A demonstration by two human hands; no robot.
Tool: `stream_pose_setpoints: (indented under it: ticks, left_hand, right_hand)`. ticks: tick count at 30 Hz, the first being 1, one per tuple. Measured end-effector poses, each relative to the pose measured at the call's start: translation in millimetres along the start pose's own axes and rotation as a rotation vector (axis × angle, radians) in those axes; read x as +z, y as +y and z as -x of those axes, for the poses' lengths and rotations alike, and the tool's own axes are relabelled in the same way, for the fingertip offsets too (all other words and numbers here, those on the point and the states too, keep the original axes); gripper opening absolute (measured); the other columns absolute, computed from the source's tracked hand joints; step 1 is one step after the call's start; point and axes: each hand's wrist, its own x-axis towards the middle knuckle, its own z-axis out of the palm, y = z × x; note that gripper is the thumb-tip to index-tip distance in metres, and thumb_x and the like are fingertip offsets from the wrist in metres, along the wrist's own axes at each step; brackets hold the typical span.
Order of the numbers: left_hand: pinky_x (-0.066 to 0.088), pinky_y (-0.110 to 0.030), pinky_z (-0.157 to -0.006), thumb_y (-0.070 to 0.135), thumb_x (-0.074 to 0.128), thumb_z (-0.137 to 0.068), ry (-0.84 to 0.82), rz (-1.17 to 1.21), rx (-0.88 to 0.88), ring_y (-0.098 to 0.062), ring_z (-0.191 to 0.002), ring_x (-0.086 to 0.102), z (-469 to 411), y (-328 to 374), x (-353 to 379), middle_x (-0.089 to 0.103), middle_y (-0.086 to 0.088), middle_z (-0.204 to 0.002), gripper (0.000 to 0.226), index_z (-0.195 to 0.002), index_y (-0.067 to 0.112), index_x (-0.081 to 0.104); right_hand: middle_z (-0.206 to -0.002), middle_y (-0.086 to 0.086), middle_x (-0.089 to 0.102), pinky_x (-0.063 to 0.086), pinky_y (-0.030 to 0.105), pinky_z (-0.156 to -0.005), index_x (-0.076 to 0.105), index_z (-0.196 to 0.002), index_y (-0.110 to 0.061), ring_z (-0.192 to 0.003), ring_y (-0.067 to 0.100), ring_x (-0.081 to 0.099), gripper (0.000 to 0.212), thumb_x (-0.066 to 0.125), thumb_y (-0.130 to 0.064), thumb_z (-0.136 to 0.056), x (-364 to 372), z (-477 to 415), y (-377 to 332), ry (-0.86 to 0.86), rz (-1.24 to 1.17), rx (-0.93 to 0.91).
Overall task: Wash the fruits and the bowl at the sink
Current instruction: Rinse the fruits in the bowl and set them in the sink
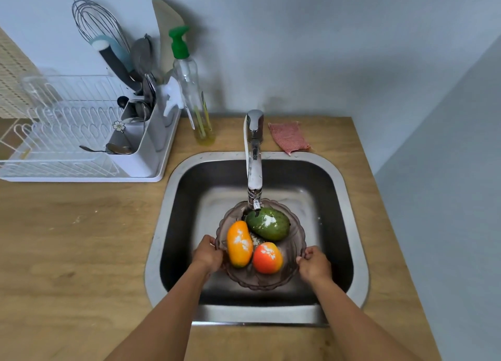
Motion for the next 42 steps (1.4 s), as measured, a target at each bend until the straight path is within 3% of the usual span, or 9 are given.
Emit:
stream_pose_setpoints:
  ticks: [4, 9, 13, 17, 22, 27, 32, 36, 42]
  left_hand:
    - [0.06, -0.052, -0.076, 0.002, 0.055, -0.082, 0.013, 0.026, -0.006, -0.04, -0.093, 0.064, -6, -1, 2, 0.065, -0.02, -0.095, 0.02, -0.087, 0.02, 0.047]
    - [0.059, -0.056, -0.08, 0.002, 0.052, -0.082, -0.015, 0.021, -0.013, -0.04, -0.095, 0.065, -28, -12, 5, 0.064, -0.022, -0.101, 0.023, -0.088, 0.023, 0.045]
    - [0.059, -0.051, -0.081, 0.007, 0.052, -0.088, -0.021, -0.032, -0.001, -0.037, -0.096, 0.065, -6, 1, -1, 0.063, -0.02, -0.105, 0.018, -0.098, 0.021, 0.047]
    - [0.057, -0.048, -0.088, 0.018, 0.048, -0.095, -0.01, -0.133, 0.016, -0.035, -0.101, 0.062, 8, 11, -2, 0.06, -0.018, -0.114, 0.019, -0.113, 0.017, 0.043]
    - [0.051, -0.042, -0.092, 0.027, 0.049, -0.098, -0.002, -0.207, 0.069, -0.035, -0.111, 0.059, 14, 22, -7, 0.055, -0.02, -0.129, 0.043, -0.135, 0.009, 0.036]
    - [0.046, -0.04, -0.094, 0.028, 0.049, -0.099, 0.009, -0.265, 0.113, -0.036, -0.122, 0.053, 25, 30, -14, 0.048, -0.021, -0.14, 0.052, -0.143, 0.007, 0.031]
    - [0.042, -0.04, -0.1, 0.028, 0.051, -0.098, 0.022, -0.277, 0.166, -0.037, -0.131, 0.046, 39, 32, -22, 0.042, -0.021, -0.147, 0.057, -0.145, 0.005, 0.03]
    - [0.043, -0.039, -0.101, 0.026, 0.051, -0.098, 0.023, -0.304, 0.201, -0.036, -0.127, 0.05, 48, 34, -25, 0.047, -0.02, -0.144, 0.052, -0.143, 0.006, 0.035]
    - [0.048, -0.036, -0.092, 0.028, 0.051, -0.097, 0.017, -0.413, 0.271, -0.031, -0.113, 0.059, 50, 19, -21, 0.062, -0.014, -0.129, 0.034, -0.126, 0.011, 0.055]
  right_hand:
    - [-0.086, 0.008, 0.062, 0.056, 0.043, -0.083, 0.053, -0.078, -0.017, -0.089, 0.035, 0.064, 0.018, 0.067, -0.011, -0.087, 1, -1, -1, -0.005, -0.029, 0.014]
    - [-0.081, 0.007, 0.061, 0.057, 0.049, -0.084, 0.052, -0.077, -0.018, -0.089, 0.036, 0.065, 0.019, 0.066, -0.011, -0.088, 2, -3, -1, 0.008, -0.062, 0.013]
    - [-0.093, 0.013, 0.065, 0.056, 0.047, -0.086, 0.058, -0.096, -0.011, -0.094, 0.037, 0.066, 0.009, 0.064, -0.013, -0.09, 4, -6, -1, -0.019, -0.077, 0.023]
    - [-0.113, 0.016, 0.065, 0.049, 0.036, -0.09, 0.056, -0.117, -0.007, -0.102, 0.032, 0.061, 0.025, 0.059, -0.016, -0.094, 3, -2, -3, -0.045, -0.073, 0.023]
    - [-0.121, 0.016, 0.063, 0.044, 0.036, -0.099, 0.041, -0.137, -0.005, -0.117, 0.033, 0.058, 0.049, 0.06, -0.018, -0.094, -4, 4, -13, -0.055, -0.071, 0.001]
    - [-0.137, 0.017, 0.054, 0.044, 0.037, -0.102, 0.041, -0.139, -0.007, -0.125, 0.033, 0.053, 0.052, 0.061, -0.022, -0.093, -15, 16, -23, -0.035, -0.023, -0.07]
    - [-0.137, 0.016, 0.052, 0.045, 0.039, -0.103, 0.046, -0.136, -0.007, -0.123, 0.032, 0.053, 0.047, 0.058, -0.024, -0.094, -25, 28, -29, -0.002, 0.01, -0.147]
    - [-0.135, 0.016, 0.055, 0.044, 0.036, -0.101, 0.05, -0.135, -0.008, -0.123, 0.032, 0.054, 0.043, 0.056, -0.022, -0.094, -31, 35, -28, 0.001, 0.09, -0.2]
    - [-0.135, 0.009, 0.055, 0.044, 0.033, -0.101, 0.063, -0.127, -0.015, -0.122, 0.028, 0.055, 0.034, 0.053, -0.022, -0.096, -25, 41, -12, -0.087, 0.398, -0.371]
